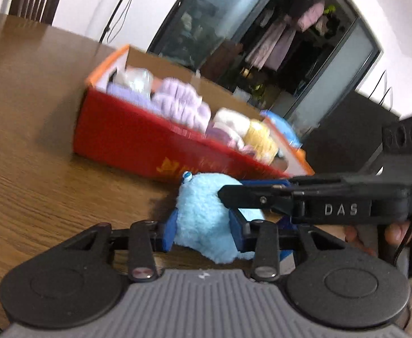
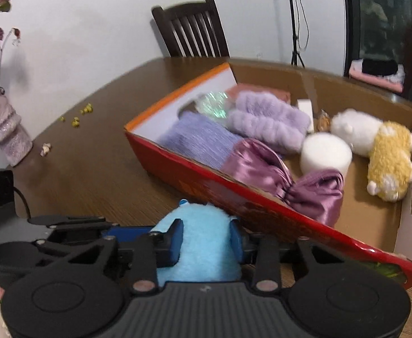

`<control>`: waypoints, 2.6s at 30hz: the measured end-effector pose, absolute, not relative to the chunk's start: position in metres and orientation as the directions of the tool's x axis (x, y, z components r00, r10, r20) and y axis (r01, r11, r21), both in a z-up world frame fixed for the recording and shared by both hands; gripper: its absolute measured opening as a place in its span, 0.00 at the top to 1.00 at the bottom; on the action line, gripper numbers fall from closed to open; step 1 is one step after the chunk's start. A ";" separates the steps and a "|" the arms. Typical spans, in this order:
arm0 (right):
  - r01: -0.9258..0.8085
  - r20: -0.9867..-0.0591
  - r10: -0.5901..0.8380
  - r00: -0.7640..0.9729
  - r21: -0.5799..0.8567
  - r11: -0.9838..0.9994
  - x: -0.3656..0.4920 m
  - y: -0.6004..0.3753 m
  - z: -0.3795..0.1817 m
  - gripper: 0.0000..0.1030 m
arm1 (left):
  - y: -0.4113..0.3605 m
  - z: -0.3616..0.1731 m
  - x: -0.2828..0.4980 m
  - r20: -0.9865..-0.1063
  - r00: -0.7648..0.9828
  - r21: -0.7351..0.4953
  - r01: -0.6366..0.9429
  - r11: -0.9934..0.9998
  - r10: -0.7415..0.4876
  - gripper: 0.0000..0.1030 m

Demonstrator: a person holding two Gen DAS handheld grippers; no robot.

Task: Organize soft objects
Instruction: 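Lift the blue plush with both grippers and carry it over the red box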

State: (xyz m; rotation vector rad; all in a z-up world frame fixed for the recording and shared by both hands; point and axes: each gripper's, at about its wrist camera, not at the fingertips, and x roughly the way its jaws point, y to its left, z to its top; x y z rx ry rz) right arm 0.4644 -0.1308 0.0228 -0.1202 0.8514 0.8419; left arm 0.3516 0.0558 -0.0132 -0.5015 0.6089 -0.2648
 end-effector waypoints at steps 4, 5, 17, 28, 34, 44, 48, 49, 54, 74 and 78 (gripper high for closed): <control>-0.703 -0.603 0.658 0.451 0.214 0.678 0.423 -0.144 0.058 0.67 | 0.058 0.027 0.306 -0.364 0.834 -0.496 0.202 0.845 -0.413 0.62; -0.701 -0.571 0.674 0.469 0.224 0.677 0.411 -0.151 0.068 0.67 | 0.055 0.034 0.293 -0.344 0.835 -0.478 0.237 0.846 -0.429 0.62; -0.403 -0.554 0.604 0.573 0.451 0.796 0.293 -0.259 0.002 0.74 | -0.023 -0.008 0.251 -0.490 0.686 -0.439 0.340 0.832 -0.539 0.61; -0.351 -0.498 0.585 0.640 0.487 0.799 0.275 -0.284 -0.013 0.65 | 0.011 0.005 0.229 -0.499 0.740 -0.447 0.225 0.866 -0.451 0.53; -0.359 -0.492 0.623 0.608 0.529 0.769 0.286 -0.276 -0.028 0.65 | -0.021 -0.012 0.225 -0.522 0.676 -0.471 0.280 0.837 -0.520 0.61; -0.406 -0.431 0.709 0.558 0.603 0.687 0.297 -0.286 -0.021 0.80 | -0.027 0.008 0.249 -0.427 0.655 -0.516 0.390 0.763 -0.624 0.77; -0.476 -0.367 0.697 0.615 0.532 0.700 0.318 -0.284 0.020 0.86 | -0.036 0.051 0.287 -0.359 0.698 -0.420 0.472 0.775 -0.620 0.77; -0.477 -0.382 0.668 0.639 0.484 0.734 0.327 -0.281 0.028 0.85 | -0.034 0.057 0.297 -0.372 0.709 -0.398 0.462 0.793 -0.599 0.77; -0.512 -0.415 0.664 0.622 0.426 0.746 0.340 -0.289 0.035 0.63 | 0.008 0.051 0.294 -0.390 0.736 -0.393 0.409 0.823 -0.553 0.56; -0.490 -0.451 0.661 0.599 0.447 0.749 0.313 -0.284 0.013 0.67 | -0.020 0.032 0.283 -0.397 0.716 -0.460 0.386 0.800 -0.574 0.66; -0.510 -0.365 0.613 0.701 0.344 0.788 0.356 -0.292 0.068 0.67 | -0.037 0.075 0.351 -0.364 0.730 -0.360 0.462 0.811 -0.578 0.66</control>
